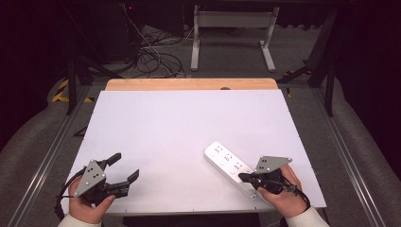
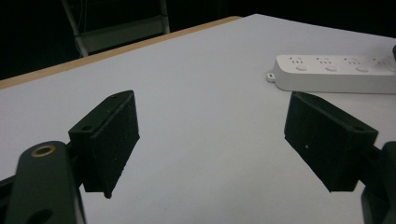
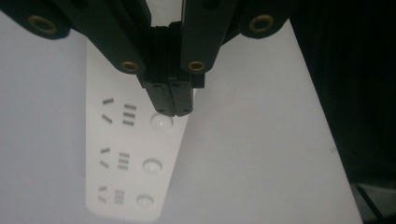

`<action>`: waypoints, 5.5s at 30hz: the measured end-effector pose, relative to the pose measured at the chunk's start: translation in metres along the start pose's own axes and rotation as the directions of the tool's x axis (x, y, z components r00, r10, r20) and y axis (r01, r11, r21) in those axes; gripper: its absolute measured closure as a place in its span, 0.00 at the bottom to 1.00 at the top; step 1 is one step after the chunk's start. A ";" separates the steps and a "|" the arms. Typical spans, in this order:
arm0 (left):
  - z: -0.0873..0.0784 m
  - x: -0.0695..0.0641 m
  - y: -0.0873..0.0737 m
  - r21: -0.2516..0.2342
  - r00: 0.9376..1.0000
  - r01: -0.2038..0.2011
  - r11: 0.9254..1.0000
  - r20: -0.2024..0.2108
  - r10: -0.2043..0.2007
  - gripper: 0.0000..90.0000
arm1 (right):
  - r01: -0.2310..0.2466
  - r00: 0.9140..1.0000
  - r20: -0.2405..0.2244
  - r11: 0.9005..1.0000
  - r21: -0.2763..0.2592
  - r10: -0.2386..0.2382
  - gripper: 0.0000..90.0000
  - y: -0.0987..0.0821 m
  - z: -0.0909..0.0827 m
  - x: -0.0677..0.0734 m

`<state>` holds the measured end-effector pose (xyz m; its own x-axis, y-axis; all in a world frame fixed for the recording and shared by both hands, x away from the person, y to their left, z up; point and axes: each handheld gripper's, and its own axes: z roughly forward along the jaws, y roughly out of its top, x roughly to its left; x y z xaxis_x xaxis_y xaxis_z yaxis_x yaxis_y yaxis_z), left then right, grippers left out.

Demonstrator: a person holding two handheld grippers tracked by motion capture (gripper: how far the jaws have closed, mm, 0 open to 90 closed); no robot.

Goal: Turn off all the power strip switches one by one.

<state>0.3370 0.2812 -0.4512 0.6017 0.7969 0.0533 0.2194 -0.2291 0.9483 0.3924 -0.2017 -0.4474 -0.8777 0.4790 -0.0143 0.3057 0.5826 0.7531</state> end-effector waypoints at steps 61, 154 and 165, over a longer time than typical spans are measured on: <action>-0.001 -0.001 0.000 0.000 1.000 -0.015 1.000 0.004 0.015 0.21 | -0.014 1.000 0.004 0.997 0.071 0.014 1.00 0.017 0.037 -0.012; 0.000 0.000 -0.001 -0.001 1.000 -0.003 1.000 0.008 0.003 0.21 | -0.003 1.000 0.001 0.998 0.058 0.003 1.00 0.046 0.067 -0.023; -0.001 0.000 -0.001 -0.002 1.000 0.003 1.000 0.010 -0.003 0.21 | -0.010 1.000 0.003 0.998 0.061 0.009 1.00 0.045 0.068 -0.022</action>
<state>0.3361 0.2815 -0.4516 0.6090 0.7918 0.0476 0.2197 -0.2261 0.9490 0.4508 -0.1415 -0.4585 -0.8739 0.4861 -0.0089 0.3359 0.6168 0.7119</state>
